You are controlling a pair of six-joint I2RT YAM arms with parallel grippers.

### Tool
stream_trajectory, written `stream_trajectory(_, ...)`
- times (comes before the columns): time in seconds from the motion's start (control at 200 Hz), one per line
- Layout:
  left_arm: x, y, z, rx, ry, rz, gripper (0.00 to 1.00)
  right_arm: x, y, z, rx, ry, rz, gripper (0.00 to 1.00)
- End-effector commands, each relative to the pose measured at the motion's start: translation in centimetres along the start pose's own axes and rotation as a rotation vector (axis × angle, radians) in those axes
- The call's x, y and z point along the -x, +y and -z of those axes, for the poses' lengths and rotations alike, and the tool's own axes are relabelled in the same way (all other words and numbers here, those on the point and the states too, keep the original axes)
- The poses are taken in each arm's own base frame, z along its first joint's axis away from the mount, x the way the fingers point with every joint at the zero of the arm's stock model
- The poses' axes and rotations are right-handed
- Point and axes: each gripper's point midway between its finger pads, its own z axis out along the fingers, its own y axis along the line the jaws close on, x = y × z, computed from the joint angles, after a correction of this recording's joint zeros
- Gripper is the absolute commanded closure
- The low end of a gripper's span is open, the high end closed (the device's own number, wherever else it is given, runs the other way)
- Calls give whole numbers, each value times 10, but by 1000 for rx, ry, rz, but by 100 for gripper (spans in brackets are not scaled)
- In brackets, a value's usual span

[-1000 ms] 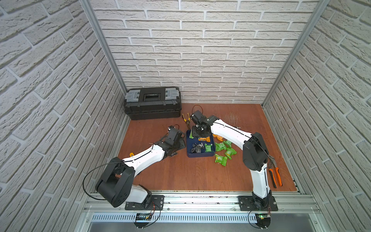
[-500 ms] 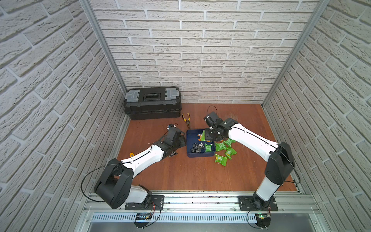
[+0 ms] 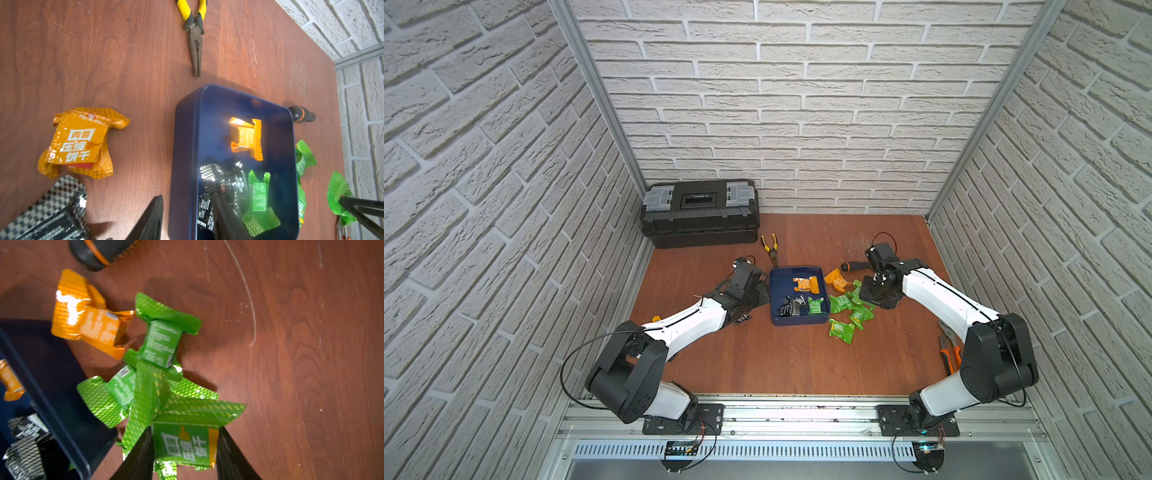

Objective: Take the cookies out of the storage box
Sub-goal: Place the cookie at the center of the board.

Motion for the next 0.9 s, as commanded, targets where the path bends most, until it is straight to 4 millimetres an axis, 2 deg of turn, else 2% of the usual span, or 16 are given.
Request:
stream_trajectory(0.0, 12, -12, 0, -39, -26, 5, 55, 10, 5, -12, 55, -11, -25, 61)
stream_trajectory(0.255, 10, -10, 1, -39, -26, 5, 57, 23, -13, -38, 28, 8, -75, 62)
stream_trajectory(0.515, 9, -7, 3, -35, -31, 10, 57, 23, -24, -54, 5, 30, -93, 60)
stream_trajectory(0.595, 10, -7, 3, -36, -33, 11, 57, 22, -25, -55, 3, 31, -92, 57)
stream_trajectory(0.72, 9, -7, 2, -34, -30, 9, 57, 21, -28, -53, -3, 27, -90, 47)
stream_trajectory(0.895, 9, -7, 2, -38, -31, 11, 57, 25, -29, -37, 3, -5, -78, 36)
